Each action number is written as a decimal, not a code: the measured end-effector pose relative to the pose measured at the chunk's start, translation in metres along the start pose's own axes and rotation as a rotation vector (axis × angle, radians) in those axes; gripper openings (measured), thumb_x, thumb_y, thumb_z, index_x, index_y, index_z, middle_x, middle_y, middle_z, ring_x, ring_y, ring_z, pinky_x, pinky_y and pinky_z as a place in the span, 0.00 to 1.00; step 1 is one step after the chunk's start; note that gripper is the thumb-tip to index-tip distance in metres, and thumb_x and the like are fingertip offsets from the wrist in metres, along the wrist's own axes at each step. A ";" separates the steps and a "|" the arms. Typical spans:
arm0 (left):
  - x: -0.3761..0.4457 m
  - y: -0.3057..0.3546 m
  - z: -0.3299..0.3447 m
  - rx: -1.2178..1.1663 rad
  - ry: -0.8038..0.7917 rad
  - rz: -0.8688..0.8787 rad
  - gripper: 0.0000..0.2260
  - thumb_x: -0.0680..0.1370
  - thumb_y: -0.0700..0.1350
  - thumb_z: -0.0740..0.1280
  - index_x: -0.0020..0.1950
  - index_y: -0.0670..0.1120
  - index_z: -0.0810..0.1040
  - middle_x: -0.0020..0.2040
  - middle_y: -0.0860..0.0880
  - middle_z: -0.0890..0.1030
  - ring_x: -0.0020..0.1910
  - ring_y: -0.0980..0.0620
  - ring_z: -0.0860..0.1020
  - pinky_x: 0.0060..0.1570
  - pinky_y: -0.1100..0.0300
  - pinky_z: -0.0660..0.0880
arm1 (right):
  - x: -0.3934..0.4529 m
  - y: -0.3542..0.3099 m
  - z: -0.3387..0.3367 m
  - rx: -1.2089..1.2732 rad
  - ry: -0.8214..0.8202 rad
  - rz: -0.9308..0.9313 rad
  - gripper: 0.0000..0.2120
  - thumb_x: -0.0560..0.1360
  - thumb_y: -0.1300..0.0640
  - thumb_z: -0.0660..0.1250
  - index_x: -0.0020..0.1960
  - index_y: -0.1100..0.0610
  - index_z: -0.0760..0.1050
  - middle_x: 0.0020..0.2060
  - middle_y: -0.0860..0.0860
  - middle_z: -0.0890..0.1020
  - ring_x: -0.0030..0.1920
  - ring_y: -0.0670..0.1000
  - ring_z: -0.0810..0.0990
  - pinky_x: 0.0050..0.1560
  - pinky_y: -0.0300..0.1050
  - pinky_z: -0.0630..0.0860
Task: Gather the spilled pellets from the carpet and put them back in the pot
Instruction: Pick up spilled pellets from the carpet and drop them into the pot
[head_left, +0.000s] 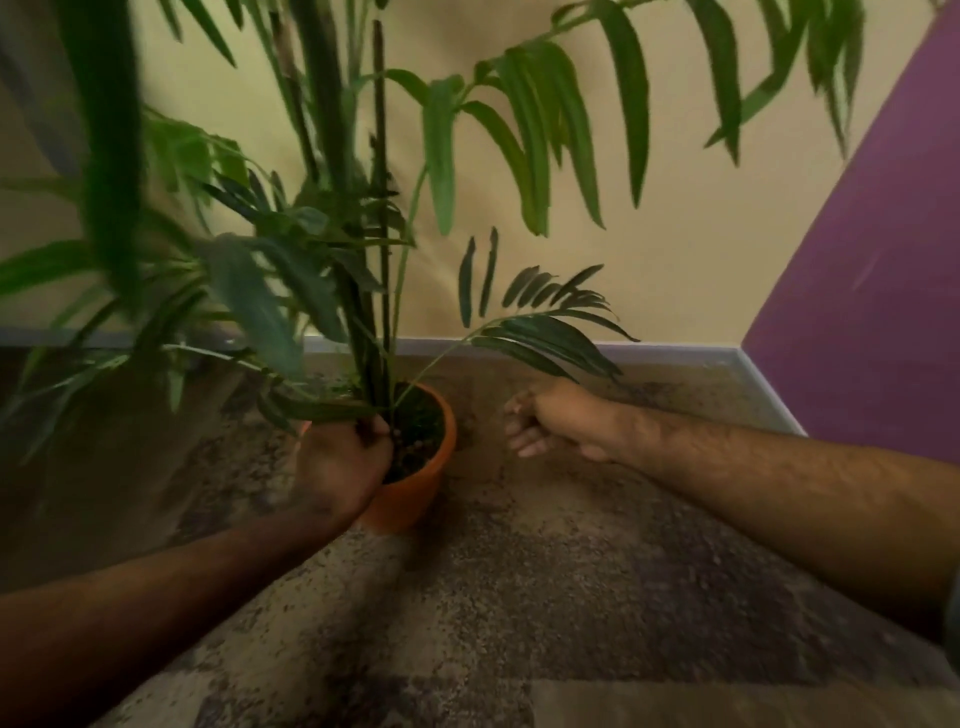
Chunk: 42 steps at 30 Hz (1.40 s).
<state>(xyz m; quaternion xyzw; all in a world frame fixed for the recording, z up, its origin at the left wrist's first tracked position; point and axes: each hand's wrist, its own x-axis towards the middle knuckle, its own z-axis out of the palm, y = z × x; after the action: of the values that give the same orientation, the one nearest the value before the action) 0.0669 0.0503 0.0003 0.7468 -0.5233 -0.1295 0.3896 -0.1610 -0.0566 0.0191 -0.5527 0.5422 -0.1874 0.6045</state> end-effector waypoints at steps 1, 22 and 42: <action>-0.004 0.004 0.004 0.010 -0.025 0.078 0.04 0.72 0.44 0.67 0.38 0.51 0.77 0.36 0.53 0.80 0.36 0.55 0.79 0.36 0.60 0.74 | -0.003 0.008 -0.013 -0.038 0.015 0.007 0.08 0.79 0.61 0.57 0.53 0.59 0.73 0.41 0.57 0.80 0.37 0.54 0.81 0.37 0.45 0.82; -0.076 0.070 0.215 0.108 -0.695 0.423 0.15 0.69 0.46 0.72 0.55 0.54 0.77 0.52 0.53 0.76 0.53 0.51 0.75 0.51 0.64 0.69 | -0.084 0.216 -0.224 -0.340 0.427 -0.015 0.07 0.72 0.68 0.69 0.44 0.57 0.78 0.39 0.55 0.81 0.36 0.46 0.79 0.38 0.38 0.75; -0.141 0.113 0.403 0.407 -0.693 0.732 0.28 0.80 0.58 0.49 0.78 0.52 0.47 0.80 0.52 0.48 0.78 0.46 0.43 0.75 0.47 0.50 | -0.031 0.300 -0.250 -0.968 0.444 0.002 0.29 0.74 0.39 0.61 0.73 0.42 0.59 0.73 0.49 0.63 0.74 0.58 0.57 0.68 0.64 0.60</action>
<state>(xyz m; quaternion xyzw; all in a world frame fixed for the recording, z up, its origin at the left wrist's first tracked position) -0.3114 -0.0221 -0.2162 0.4895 -0.8615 -0.1200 0.0614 -0.4989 -0.0513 -0.1785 -0.7152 0.6818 -0.0276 0.1511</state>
